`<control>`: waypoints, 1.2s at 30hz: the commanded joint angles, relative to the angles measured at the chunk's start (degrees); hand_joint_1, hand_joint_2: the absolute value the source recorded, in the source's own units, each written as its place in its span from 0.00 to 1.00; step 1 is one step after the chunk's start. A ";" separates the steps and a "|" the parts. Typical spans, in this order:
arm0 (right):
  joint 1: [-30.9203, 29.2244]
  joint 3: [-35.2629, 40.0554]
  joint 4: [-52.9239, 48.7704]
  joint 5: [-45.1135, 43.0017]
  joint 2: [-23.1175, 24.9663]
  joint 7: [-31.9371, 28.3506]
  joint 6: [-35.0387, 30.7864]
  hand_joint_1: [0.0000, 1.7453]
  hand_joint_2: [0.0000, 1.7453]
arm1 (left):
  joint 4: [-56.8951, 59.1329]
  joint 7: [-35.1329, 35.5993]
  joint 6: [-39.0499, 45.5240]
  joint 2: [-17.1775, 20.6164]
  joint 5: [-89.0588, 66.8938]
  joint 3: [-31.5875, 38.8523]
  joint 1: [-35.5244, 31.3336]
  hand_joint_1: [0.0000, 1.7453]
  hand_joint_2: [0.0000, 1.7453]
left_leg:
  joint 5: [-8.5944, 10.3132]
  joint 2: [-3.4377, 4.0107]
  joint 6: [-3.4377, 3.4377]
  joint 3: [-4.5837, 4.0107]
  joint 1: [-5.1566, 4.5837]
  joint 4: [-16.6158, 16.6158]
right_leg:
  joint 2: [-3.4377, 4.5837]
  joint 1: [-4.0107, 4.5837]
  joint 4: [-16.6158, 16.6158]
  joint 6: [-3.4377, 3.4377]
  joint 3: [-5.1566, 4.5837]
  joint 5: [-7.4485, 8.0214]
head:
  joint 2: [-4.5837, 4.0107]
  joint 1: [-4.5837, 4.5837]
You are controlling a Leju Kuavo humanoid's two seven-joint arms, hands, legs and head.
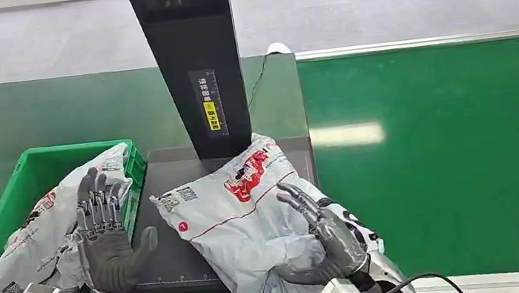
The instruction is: Moved the parcel from conveyor to table for the left to box.
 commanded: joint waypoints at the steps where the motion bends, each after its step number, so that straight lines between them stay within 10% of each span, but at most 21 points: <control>1: 2.70 -13.04 -2.39 -6.82 3.90 -1.16 2.38 0.00 1.00 | 4.11 3.94 1.80 3.16 -12.43 -5.50 0.27 0.00 1.00 | 0.02 -0.14 0.02 0.01 -0.03 -0.04 | -0.07 -0.03 -0.02 -0.01 0.04 -0.02 | 0.00 0.02; 17: 3.85 -19.10 -3.55 -13.01 7.74 1.72 -2.37 0.00 1.00 | 16.76 30.57 -0.99 4.75 -45.37 -11.28 -2.96 0.00 1.00 | 0.07 -0.18 0.03 0.01 0.02 -0.10 | -0.08 0.03 -0.13 -0.03 0.07 0.05 | 0.00 -0.02; 36: 4.93 -19.28 -4.82 -11.77 7.96 2.41 -3.06 0.00 1.00 | 20.25 32.40 -0.53 3.62 -50.30 -10.93 -5.50 0.00 1.00 | 0.05 -0.16 0.03 0.00 -0.01 -0.05 | -0.08 -0.01 -0.06 -0.02 0.04 0.02 | 0.00 0.00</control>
